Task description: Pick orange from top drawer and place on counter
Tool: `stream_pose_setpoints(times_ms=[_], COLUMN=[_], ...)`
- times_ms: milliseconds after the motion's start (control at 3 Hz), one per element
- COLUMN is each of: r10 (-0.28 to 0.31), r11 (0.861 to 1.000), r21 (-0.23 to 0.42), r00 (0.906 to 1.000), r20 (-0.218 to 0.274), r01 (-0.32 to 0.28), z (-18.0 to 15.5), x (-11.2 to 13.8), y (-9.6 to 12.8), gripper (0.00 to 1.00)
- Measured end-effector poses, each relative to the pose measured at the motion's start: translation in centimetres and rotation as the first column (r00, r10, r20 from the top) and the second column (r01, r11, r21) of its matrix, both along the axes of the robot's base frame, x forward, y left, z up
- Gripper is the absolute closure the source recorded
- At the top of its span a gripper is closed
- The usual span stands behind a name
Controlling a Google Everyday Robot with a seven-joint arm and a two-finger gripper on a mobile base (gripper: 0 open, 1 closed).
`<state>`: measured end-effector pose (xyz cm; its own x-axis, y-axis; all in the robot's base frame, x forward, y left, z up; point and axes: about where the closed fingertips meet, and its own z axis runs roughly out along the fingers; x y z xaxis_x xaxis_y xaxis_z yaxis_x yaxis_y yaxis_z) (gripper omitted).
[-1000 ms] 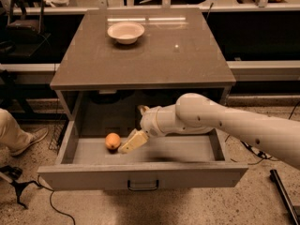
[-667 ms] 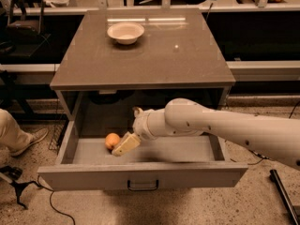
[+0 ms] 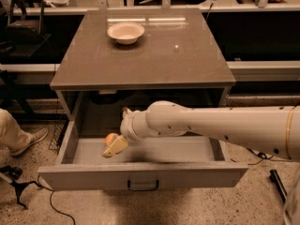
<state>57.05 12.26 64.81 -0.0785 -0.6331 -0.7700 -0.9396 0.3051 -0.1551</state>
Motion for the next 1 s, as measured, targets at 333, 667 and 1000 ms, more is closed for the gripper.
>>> stream_pose_setpoints(times_ms=[333,667,1000], r10=[0.008,0.019,0.021], r11=[0.999,0.998,0.997], r21=[-0.036,-0.061,-0.072], r00=[1.0000,0.9998,0.9996], r20=[0.002,-0.002,-0.017], r01=[-0.008,-0.019,-0.022], z=[-0.8,-1.5,-2.3], x=[-0.3,-0.6,-0.7], y=[1.1,1.9,2.0], gripper=[0.00,0.00,0.00])
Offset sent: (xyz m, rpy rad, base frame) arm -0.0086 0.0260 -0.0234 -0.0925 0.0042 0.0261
